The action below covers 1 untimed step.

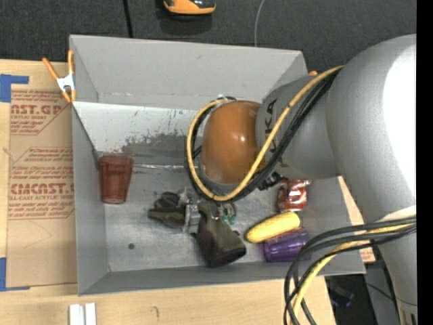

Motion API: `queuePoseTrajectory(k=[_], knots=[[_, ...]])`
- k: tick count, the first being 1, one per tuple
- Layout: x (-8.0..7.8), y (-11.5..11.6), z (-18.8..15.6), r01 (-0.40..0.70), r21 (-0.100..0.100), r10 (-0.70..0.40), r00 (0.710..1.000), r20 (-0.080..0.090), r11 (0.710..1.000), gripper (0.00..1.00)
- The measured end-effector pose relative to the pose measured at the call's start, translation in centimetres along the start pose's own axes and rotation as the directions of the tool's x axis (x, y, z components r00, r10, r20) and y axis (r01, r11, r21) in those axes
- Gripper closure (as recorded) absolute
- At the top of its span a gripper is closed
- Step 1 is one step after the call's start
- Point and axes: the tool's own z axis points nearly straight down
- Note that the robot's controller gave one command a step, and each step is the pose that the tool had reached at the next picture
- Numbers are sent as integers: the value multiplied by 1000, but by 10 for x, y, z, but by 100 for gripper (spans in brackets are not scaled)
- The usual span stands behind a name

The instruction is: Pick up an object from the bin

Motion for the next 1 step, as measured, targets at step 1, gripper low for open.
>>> queuePoseTrajectory(k=[1], knots=[[-4,-4,-171,-96,0,96,995,2,995,100]])
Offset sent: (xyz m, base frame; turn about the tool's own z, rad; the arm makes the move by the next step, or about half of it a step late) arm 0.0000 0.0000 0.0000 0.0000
